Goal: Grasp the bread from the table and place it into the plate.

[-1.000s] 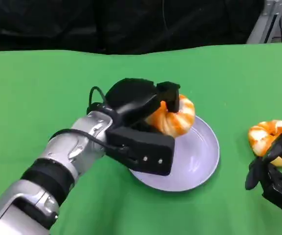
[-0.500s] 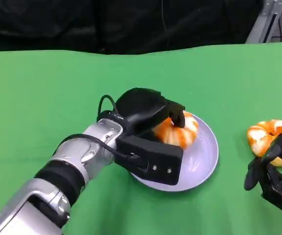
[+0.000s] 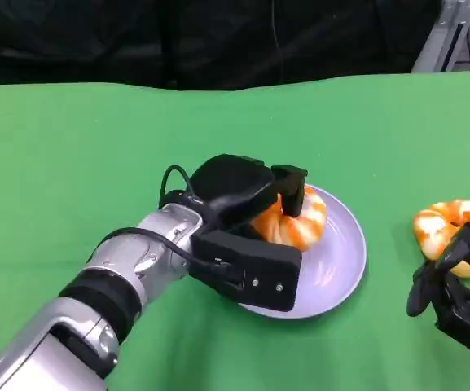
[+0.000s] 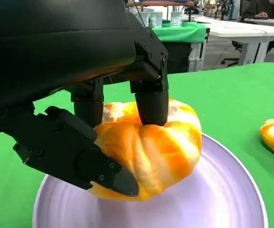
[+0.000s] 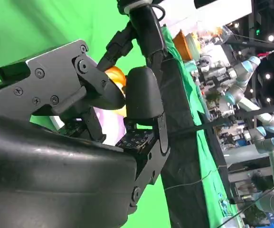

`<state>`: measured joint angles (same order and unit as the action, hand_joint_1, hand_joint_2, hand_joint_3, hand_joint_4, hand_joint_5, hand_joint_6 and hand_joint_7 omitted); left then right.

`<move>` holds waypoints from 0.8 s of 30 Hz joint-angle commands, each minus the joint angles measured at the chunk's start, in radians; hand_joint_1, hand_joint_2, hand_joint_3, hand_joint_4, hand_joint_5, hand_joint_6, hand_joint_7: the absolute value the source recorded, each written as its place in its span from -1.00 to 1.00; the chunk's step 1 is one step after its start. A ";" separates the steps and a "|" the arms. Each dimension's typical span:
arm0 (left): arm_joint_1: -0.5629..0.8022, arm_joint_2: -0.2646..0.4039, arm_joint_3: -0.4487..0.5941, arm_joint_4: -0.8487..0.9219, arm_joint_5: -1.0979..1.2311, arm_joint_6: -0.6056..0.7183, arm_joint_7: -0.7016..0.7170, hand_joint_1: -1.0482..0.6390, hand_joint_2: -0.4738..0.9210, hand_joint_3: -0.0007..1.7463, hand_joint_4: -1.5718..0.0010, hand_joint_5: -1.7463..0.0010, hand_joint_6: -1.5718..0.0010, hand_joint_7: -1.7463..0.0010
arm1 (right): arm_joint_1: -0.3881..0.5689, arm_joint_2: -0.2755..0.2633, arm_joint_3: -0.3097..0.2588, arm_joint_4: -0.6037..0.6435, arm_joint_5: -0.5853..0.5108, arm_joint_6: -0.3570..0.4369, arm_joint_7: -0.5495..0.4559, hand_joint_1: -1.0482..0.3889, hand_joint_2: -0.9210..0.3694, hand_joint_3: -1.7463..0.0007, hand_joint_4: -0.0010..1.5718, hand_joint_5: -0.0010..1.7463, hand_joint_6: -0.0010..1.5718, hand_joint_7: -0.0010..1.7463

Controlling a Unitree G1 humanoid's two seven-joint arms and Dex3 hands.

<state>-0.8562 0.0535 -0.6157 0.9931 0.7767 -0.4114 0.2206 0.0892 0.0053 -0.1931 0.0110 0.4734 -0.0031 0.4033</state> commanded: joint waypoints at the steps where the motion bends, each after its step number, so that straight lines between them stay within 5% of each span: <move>1: -0.013 0.008 0.000 0.004 -0.005 -0.008 0.000 0.12 0.98 -0.76 0.15 -1.00 0.37 -0.99 | 0.001 -0.002 -0.008 -0.006 0.005 -0.011 -0.008 0.34 -0.55 -0.24 0.00 1.00 -0.12 0.82; 5: -0.012 0.010 -0.004 0.003 0.003 -0.006 0.013 0.12 0.98 -0.77 0.15 -1.00 0.38 -1.00 | 0.001 -0.003 -0.008 -0.004 0.007 -0.013 -0.006 0.34 -0.56 -0.24 0.00 1.00 -0.12 0.82; 7: -0.010 0.013 -0.009 0.002 0.012 -0.003 0.027 0.09 0.99 -0.83 0.17 -0.97 0.21 -0.65 | 0.000 -0.003 -0.009 -0.001 0.008 -0.015 -0.003 0.34 -0.56 -0.24 -0.01 1.00 -0.12 0.82; 12: -0.002 0.023 -0.012 -0.011 0.020 0.004 0.048 0.08 1.00 -0.85 0.18 -0.96 0.15 -0.54 | -0.001 -0.004 -0.010 0.002 0.009 -0.015 -0.001 0.35 -0.57 -0.24 -0.01 1.00 -0.13 0.82; 14: 0.008 0.037 -0.013 -0.031 0.028 0.012 0.061 -0.76 1.00 -0.53 0.53 0.38 0.33 0.56 | -0.002 -0.006 -0.010 0.005 0.005 -0.020 0.000 0.32 -0.55 -0.23 -0.01 1.00 -0.12 0.82; 15: 0.010 0.040 -0.013 -0.037 0.029 0.013 0.064 -0.88 1.00 -0.48 0.58 0.63 0.35 0.76 | -0.002 -0.007 -0.010 0.006 0.002 -0.022 0.000 0.32 -0.55 -0.23 -0.01 1.00 -0.12 0.82; 19: 0.011 0.044 -0.010 -0.044 0.014 0.024 0.032 -0.99 1.00 -0.43 0.74 0.94 0.44 0.98 | -0.002 -0.007 -0.008 0.007 -0.003 -0.027 -0.003 0.31 -0.56 -0.23 -0.01 1.00 -0.12 0.81; 24: 0.014 0.053 -0.011 -0.049 0.011 0.020 0.025 -1.00 1.00 -0.39 0.87 1.00 0.53 1.00 | -0.004 -0.005 -0.008 0.010 0.003 -0.027 -0.003 0.31 -0.55 -0.22 0.00 1.00 -0.11 0.81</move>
<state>-0.8541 0.0850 -0.6300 0.9545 0.7912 -0.3901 0.2528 0.0891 0.0055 -0.1920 0.0133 0.4704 -0.0174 0.4006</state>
